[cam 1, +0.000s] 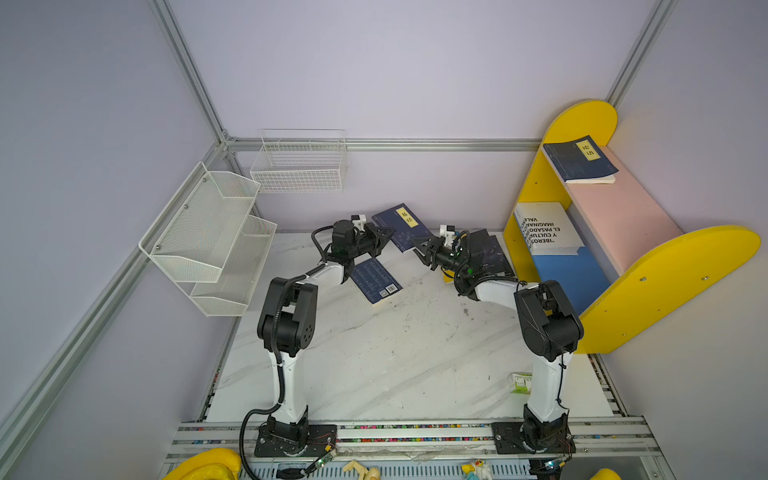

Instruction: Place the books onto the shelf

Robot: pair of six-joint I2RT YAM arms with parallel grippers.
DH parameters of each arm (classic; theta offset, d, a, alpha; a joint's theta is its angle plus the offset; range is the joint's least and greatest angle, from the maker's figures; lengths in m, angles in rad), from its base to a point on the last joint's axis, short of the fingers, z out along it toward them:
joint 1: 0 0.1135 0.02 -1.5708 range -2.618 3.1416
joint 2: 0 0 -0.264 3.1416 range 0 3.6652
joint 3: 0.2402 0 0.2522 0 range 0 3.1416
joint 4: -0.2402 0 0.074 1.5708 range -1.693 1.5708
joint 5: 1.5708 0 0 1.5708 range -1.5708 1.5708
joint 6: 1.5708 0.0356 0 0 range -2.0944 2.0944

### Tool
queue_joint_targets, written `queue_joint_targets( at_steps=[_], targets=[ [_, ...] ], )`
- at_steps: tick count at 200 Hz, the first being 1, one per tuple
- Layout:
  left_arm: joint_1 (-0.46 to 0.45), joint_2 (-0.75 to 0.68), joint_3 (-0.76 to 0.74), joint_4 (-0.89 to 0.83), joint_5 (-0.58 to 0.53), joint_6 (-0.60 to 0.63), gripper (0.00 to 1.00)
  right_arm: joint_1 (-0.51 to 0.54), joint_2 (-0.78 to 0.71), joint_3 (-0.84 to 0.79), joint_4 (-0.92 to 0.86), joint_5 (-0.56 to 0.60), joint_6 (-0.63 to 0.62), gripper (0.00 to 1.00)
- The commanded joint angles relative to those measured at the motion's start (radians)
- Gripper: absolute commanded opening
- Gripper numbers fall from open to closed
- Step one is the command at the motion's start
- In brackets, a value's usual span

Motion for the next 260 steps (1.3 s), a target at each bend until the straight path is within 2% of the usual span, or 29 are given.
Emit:
queue_joint_targets(
  at_steps=[1, 28, 72, 87, 122, 151, 172, 231, 260],
  targets=[
    [-0.005, -0.055, 0.013, 0.104, -0.055, 0.018, 0.0, 0.018, -0.023, 0.01, 0.01, 0.022, 0.036, 0.56],
    [-0.005, -0.063, 0.009, 0.125, -0.09, 0.028, 0.0, 0.056, -0.025, 0.003, 0.024, 0.048, 0.067, 0.57],
    [-0.008, -0.063, -0.002, 0.141, -0.123, 0.023, 0.0, 0.074, -0.016, -0.003, 0.1, 0.089, 0.121, 0.47],
    [-0.009, -0.06, 0.001, 0.152, -0.128, 0.017, 0.0, 0.074, -0.011, 0.011, 0.085, 0.092, 0.116, 0.44],
    [-0.013, -0.055, 0.005, 0.172, -0.133, 0.0, 0.0, 0.074, -0.012, 0.029, 0.032, 0.139, 0.075, 0.43],
    [-0.017, -0.052, 0.006, 0.177, -0.132, -0.013, 0.0, 0.074, 0.005, 0.037, 0.057, 0.168, 0.075, 0.39],
    [-0.023, -0.052, 0.005, 0.177, -0.131, -0.016, 0.0, 0.074, 0.024, 0.06, 0.071, 0.173, 0.08, 0.34],
    [-0.034, -0.043, 0.004, 0.179, -0.132, -0.018, 0.0, 0.074, 0.038, 0.079, 0.104, 0.172, 0.111, 0.04],
    [-0.03, -0.038, 0.018, 0.193, -0.127, -0.014, 0.23, 0.051, 0.0, 0.085, 0.066, 0.177, 0.083, 0.0]
  ],
)
